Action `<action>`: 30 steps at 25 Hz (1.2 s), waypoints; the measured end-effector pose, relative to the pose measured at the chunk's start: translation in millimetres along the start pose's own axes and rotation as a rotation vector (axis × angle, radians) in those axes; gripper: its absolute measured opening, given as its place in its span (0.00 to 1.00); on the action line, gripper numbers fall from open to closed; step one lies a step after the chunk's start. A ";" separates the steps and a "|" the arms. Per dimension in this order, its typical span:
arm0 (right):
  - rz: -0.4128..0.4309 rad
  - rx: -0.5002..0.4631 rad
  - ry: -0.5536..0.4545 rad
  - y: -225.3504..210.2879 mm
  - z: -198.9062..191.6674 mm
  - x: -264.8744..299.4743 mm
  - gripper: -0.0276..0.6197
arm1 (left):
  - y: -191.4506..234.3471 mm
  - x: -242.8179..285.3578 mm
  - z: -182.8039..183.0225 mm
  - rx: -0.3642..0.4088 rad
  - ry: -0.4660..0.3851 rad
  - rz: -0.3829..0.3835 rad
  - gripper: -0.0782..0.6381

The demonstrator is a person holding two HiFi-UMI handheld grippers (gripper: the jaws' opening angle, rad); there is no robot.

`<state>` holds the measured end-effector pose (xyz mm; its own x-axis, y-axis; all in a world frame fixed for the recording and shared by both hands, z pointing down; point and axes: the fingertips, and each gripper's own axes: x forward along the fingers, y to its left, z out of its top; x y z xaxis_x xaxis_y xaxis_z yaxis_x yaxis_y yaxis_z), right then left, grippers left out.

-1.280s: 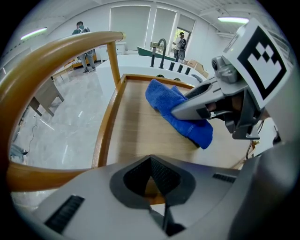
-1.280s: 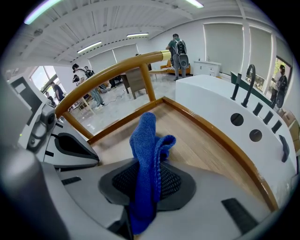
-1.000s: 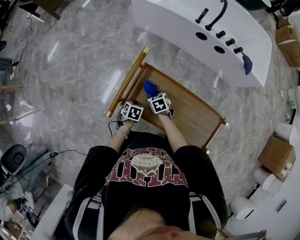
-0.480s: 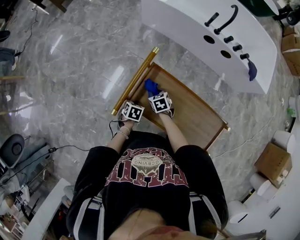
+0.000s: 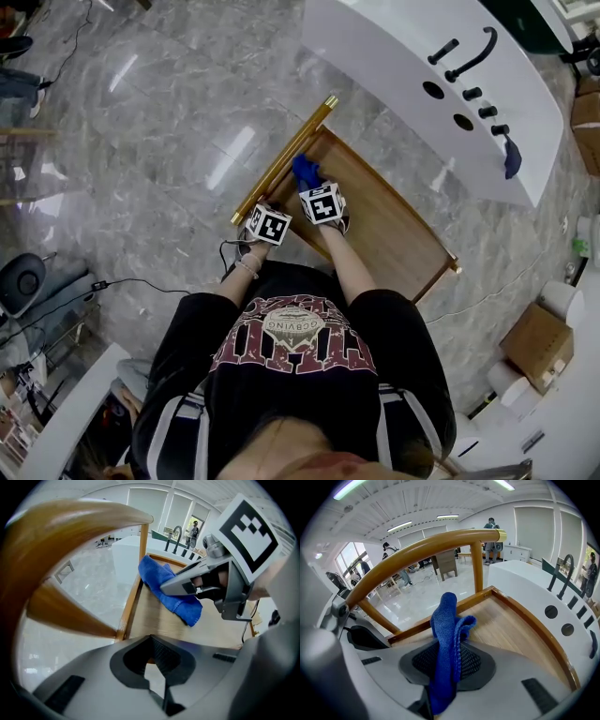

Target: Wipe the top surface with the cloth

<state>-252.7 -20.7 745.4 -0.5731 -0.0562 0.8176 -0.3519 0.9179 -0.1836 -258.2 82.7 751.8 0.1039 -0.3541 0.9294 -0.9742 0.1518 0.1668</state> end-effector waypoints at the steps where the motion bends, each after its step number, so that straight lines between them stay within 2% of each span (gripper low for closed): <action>1: 0.000 0.000 -0.003 1.6 1.3 1.1 0.19 | 0.8 -0.1 -0.7 0.000 -0.003 0.001 0.18; 16: 0.017 -0.005 -0.031 11.2 3.5 4.4 0.19 | 4.5 0.6 -3.3 -0.039 -0.030 0.021 0.18; 23: 0.039 -0.042 -0.032 25.4 2.6 4.0 0.19 | 6.5 -4.0 -3.2 -0.050 -0.056 0.043 0.18; 30: 0.065 -0.059 -0.039 41.1 -2.2 5.6 0.19 | 10.4 -12.1 -5.5 -0.149 -0.091 0.060 0.18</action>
<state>-268.8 17.6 743.6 -0.6220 -0.0099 0.7830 -0.2693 0.9416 -0.2021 -268.5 93.7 744.2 0.0215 -0.4217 0.9065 -0.9369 0.3080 0.1655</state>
